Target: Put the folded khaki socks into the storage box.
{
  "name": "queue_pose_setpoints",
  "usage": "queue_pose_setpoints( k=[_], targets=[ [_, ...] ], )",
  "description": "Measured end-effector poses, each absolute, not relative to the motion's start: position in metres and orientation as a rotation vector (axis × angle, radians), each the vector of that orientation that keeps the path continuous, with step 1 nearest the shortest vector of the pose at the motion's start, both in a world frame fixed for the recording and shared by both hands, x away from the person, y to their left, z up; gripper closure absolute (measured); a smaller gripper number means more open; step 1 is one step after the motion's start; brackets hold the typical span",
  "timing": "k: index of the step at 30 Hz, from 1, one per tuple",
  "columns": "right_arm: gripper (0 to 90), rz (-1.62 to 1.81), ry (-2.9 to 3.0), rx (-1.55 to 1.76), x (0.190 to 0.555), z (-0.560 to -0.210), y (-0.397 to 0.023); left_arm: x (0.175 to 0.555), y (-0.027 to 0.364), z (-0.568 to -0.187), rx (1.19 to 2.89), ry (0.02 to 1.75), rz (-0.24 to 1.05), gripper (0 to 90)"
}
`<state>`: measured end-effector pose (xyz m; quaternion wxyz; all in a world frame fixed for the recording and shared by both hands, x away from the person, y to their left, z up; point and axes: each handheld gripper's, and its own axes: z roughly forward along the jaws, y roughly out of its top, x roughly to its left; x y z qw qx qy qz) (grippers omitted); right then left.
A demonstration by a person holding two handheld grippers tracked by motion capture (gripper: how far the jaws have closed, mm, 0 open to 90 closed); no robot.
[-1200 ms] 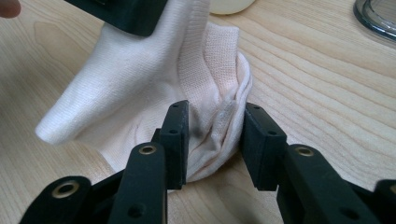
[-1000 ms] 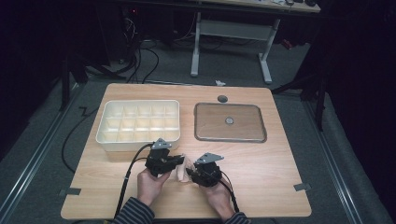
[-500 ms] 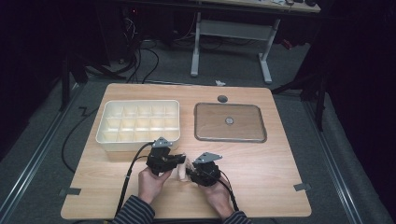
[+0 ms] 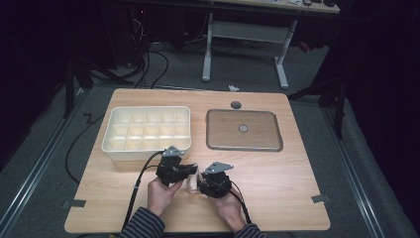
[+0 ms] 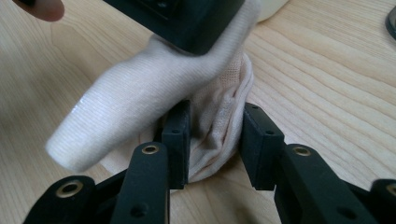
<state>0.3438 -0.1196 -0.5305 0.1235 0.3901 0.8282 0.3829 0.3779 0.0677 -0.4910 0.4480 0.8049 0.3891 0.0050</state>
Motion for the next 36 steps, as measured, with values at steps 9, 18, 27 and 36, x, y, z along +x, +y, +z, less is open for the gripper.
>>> queue_pose_setpoints(
  k=[9, 18, 27, 36],
  targets=[
    [61.0, 1.148, 2.411, 1.16, 0.347, -0.532, -0.116, 0.381, 0.069, -0.494, 2.008, 0.973, 0.032, 85.1],
    [56.8, 1.144, 2.346, 1.152, 0.333, -0.515, -0.13, 0.383, 0.067, -0.499, 2.04, 0.977, 0.06, 85.0],
    [60.6, 1.241, 2.346, 1.045, 0.308, -0.499, -0.138, 0.384, 0.064, -0.502, 2.058, 0.978, 0.071, 84.9],
    [64.0, 1.204, 2.401, 0.993, 0.309, -0.502, -0.121, 0.383, 0.061, -0.504, 2.066, 0.975, 0.084, 84.9]
  ],
)
